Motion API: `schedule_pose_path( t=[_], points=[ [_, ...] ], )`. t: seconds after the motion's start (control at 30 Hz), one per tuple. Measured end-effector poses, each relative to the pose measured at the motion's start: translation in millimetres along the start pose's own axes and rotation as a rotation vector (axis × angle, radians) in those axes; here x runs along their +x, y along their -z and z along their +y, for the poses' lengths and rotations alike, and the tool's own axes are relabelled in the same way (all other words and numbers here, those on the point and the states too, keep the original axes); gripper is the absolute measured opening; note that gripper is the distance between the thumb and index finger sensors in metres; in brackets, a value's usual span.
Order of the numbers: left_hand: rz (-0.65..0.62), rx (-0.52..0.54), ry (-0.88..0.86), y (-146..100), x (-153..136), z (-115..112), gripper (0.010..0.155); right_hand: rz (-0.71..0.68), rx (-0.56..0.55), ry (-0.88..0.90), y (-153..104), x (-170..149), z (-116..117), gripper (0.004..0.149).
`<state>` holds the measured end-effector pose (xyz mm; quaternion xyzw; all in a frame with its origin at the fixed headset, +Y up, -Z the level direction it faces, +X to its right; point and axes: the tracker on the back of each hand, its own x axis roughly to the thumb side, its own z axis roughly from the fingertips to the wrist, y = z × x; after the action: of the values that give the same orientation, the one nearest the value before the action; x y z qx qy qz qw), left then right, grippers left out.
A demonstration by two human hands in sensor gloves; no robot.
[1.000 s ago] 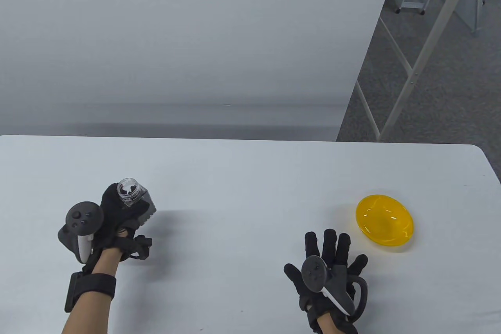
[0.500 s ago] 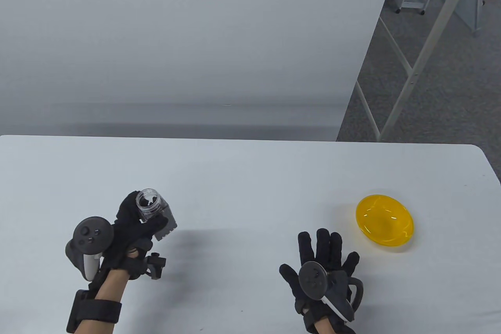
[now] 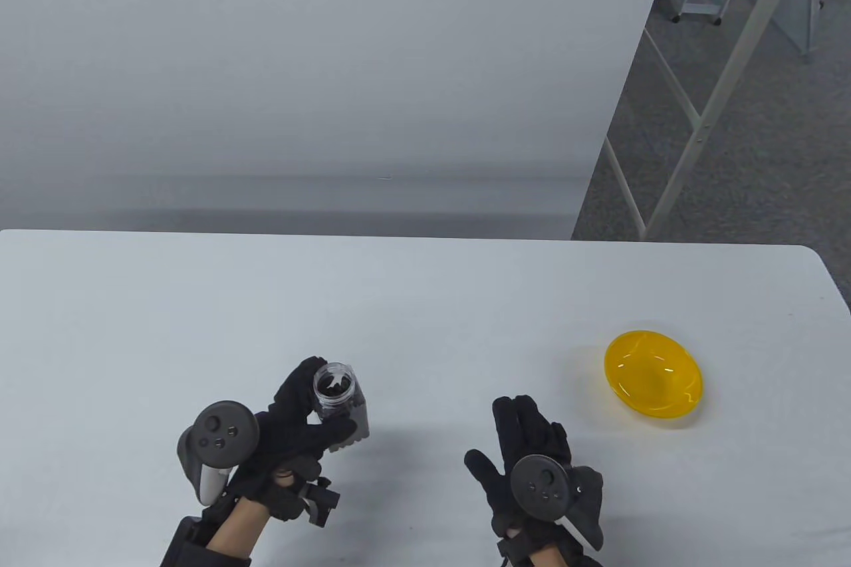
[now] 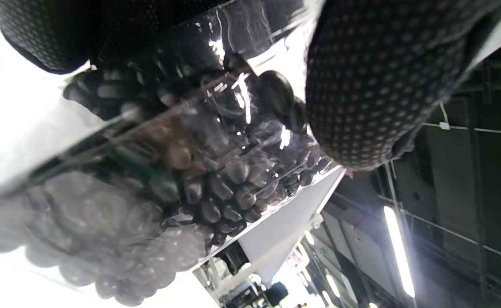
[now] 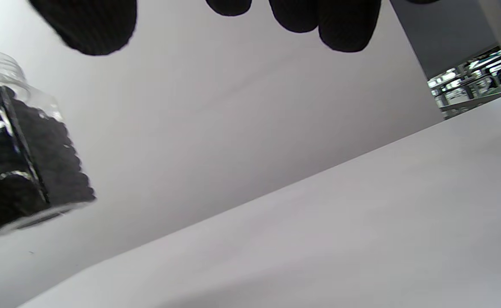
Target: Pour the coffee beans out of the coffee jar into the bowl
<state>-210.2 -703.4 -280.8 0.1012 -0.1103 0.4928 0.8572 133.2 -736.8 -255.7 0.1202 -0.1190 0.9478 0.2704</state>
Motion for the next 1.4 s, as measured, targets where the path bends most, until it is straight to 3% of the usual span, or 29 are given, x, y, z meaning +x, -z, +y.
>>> schedule_pose_path(
  t=[0.53, 1.0, 1.4],
  points=[
    [-0.078, -0.131, -0.128, -17, 0, -43, 0.095, -0.135, 0.069, 0.264, 3, 11, 16, 0.082],
    [-0.177, -0.254, -0.215, -26, 17, -57, 0.094, -0.191, 0.274, 0.513, 4, 26, 41, 0.097],
    [-0.161, -0.330, -0.366, -32, 20, -75, 0.092, -0.209, 0.267, 0.726, 5, 32, 43, 0.096]
  ],
)
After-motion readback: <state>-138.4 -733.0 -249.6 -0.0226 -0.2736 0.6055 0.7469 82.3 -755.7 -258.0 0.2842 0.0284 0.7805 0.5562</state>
